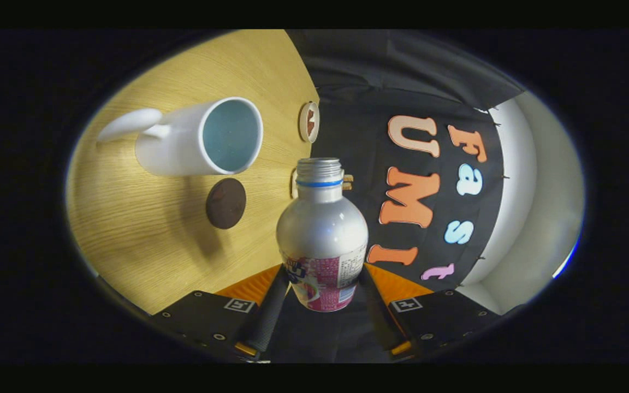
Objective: Take the bottle from table, then pour the juice into the cup, finally place the bottle on the coaster
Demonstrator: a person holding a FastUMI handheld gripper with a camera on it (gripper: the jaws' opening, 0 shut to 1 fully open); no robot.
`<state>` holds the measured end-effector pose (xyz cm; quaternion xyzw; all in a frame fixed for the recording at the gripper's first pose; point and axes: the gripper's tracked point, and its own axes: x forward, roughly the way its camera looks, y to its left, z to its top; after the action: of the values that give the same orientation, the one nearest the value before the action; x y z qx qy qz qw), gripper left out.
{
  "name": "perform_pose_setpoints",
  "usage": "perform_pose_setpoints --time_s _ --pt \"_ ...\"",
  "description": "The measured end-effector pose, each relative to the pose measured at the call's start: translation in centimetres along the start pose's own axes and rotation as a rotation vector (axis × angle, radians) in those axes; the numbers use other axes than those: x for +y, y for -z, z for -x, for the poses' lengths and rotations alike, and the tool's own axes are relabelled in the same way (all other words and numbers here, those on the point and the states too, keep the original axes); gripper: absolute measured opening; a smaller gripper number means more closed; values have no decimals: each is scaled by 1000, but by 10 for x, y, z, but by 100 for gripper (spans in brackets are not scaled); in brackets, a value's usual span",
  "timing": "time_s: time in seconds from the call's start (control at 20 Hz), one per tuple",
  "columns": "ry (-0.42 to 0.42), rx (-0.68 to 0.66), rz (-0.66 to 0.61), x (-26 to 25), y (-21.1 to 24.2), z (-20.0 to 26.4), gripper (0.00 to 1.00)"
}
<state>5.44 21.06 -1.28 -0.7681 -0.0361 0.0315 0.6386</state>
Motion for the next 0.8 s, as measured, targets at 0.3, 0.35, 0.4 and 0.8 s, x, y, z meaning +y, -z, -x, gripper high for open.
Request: perform_pose_setpoints --time_s 0.3,0.35,0.4,0.8 --pt "8 -10 56 -2 -2 -2 75" --pt "6 -10 61 -1 -2 -3 75" --pt "0 -10 68 1 -2 -3 75" --pt "-30 -14 121 10 -2 -4 75"
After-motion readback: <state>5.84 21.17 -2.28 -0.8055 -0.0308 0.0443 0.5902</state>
